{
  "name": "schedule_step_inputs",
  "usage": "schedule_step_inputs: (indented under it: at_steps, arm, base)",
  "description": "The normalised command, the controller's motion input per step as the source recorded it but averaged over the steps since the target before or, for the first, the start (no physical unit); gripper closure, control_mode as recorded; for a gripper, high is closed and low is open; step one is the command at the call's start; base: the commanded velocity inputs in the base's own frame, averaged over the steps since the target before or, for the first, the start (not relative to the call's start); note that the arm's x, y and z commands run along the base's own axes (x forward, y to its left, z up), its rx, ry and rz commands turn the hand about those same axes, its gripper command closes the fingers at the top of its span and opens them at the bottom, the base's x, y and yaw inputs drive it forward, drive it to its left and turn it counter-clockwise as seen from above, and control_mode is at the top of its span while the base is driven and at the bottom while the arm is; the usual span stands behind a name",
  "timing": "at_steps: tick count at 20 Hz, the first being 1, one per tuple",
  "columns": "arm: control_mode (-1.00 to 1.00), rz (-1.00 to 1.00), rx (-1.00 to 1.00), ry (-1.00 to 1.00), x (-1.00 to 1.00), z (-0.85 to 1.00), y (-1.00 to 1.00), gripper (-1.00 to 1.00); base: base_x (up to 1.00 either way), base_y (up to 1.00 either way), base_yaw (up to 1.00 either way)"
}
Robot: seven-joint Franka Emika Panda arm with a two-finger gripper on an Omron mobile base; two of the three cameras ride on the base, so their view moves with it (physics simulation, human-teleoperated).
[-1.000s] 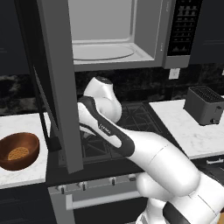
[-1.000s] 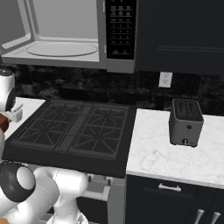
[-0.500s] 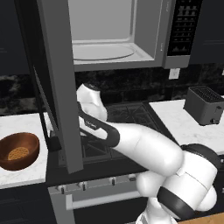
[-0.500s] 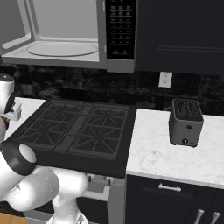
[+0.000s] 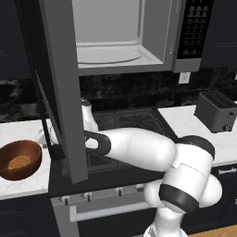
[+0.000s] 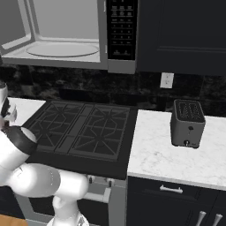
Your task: Open the microwave, place the bowl with waffle inside the microwave, then close the microwave door and turn it on.
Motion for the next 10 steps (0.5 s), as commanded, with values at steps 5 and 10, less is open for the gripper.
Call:
schedule_step_inputs:
  at_steps: [5,10]
  arm:
    - [-1.00,-0.01,-0.10,0.01,0.24,-0.17,0.19,-1.00]
    - [-1.00,-0.06,-0.07,0.00,0.21,-0.08,0.33,-1.00]
  base:
    - [0.00,0.00,0.00]
    - [0.00,0.00,0.00]
